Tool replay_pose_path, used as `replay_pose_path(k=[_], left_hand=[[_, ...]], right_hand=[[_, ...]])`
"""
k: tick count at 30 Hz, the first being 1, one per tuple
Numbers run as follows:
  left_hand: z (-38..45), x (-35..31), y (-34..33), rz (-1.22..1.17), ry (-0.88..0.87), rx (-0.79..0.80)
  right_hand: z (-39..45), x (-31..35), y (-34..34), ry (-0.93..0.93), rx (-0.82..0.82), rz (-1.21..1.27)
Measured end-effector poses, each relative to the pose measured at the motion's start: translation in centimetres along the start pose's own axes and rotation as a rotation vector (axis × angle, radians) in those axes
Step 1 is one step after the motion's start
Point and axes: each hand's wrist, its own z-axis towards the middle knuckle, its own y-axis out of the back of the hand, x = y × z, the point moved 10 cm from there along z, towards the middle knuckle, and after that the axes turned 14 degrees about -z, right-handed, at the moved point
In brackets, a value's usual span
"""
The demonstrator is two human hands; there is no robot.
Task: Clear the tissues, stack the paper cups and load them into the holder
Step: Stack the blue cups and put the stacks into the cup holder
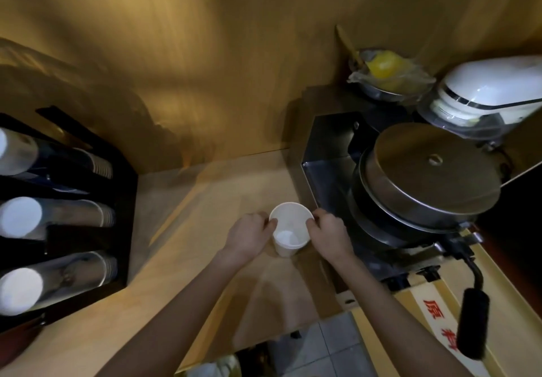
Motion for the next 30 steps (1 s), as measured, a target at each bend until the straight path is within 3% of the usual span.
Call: replay_pose_path(k=[3,5,8,10,14,19,26,30], left_hand=[[-0.9,1.8,2.5,-0.461,0.130,-0.121],[-2.1,4.3,3.0,-0.778,0.363,-0.150],[-4.6,5.9,1.8,-1.171,0.619,0.093],[-5.9,5.4,2.2,-1.406,0.645,0.222],[-8.0,5.1,5.9,-1.622,0.581,0.182],[-10.7,6.4,11.5,-1.508,0.400,-0.044],[-17.8,9.6,21.2,-1.009,0.066,-0.553],[-21.7,10.4,24.6,-0.700,-0.058,-0.700]], right_hand=[[0.0,1.6,0.8,0.016,0.005,0.140],[-0.1,3.4,1.7,0.067,-0.031,0.212],[-1.1,7.0,2.7,0.173,-0.075,0.326],[-2.3,9.7,3.4,0.271,-0.114,0.380],[-5.1,14.6,3.0,0.451,-0.109,0.429],[-7.7,18.6,0.0,0.578,0.030,0.466],[-10.3,24.4,-3.2,0.554,0.299,0.729],[-13.2,29.5,-4.6,0.669,0.429,0.688]])
